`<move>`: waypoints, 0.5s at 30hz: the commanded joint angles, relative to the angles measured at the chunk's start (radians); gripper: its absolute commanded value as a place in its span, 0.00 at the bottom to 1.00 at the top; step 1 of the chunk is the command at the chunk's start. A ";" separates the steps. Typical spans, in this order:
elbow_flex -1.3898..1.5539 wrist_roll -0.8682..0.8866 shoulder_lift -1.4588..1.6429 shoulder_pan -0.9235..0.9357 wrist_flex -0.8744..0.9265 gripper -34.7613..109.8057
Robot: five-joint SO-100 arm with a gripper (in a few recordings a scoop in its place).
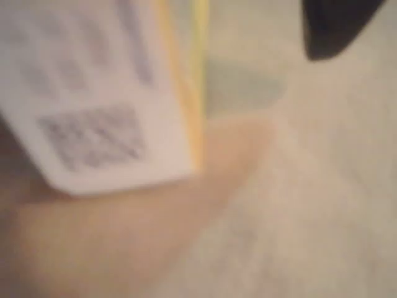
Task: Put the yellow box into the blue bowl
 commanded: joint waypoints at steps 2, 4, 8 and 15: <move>-0.037 -0.005 0.025 0.002 -0.006 0.46; -0.037 -0.005 0.021 0.000 -0.006 0.46; -0.038 -0.005 0.029 -0.021 -0.006 0.46; -0.075 -0.003 0.035 -0.049 -0.006 0.46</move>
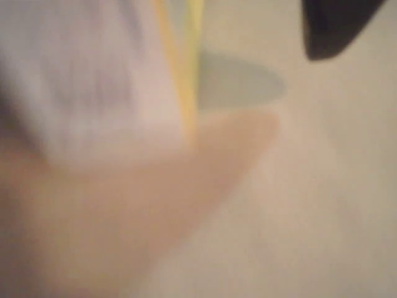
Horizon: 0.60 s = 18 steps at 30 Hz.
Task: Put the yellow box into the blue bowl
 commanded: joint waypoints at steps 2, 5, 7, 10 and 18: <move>-0.106 -0.003 0.034 0.000 0.003 0.46; -0.135 -0.003 0.021 0.009 0.009 0.46; -0.137 -0.003 0.021 0.011 0.009 0.46; -0.137 -0.003 0.020 0.005 0.009 0.45; -0.137 0.009 0.021 0.018 0.009 0.23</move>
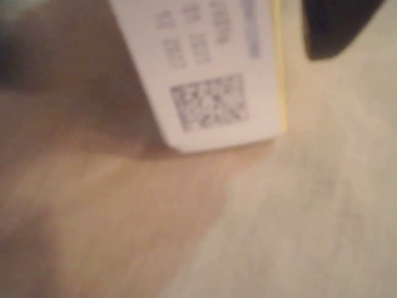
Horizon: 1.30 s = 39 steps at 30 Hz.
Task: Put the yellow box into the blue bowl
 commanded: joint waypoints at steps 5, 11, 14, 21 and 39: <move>-0.054 0.009 0.023 0.054 0.006 0.25; -0.060 0.000 0.040 0.071 0.014 0.24; -0.077 -0.002 0.077 0.074 0.067 0.24; -0.132 0.009 0.278 0.072 0.161 0.24; -0.423 -0.080 0.333 0.446 0.278 0.24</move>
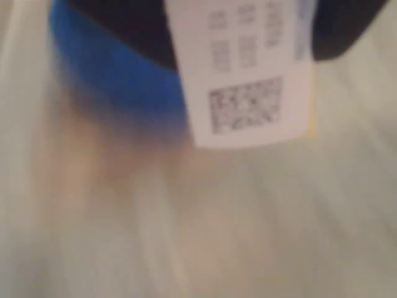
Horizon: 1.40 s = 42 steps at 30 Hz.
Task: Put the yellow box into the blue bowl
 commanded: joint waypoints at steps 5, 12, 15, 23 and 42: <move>-0.158 -0.135 0.098 0.150 -0.005 0.24; -0.170 -0.156 0.074 0.189 -0.006 0.24; -0.170 -0.158 0.029 0.202 -0.011 0.24; -0.170 -0.158 -0.067 0.221 -0.178 0.24; -0.170 -0.278 -0.181 0.301 -0.396 0.24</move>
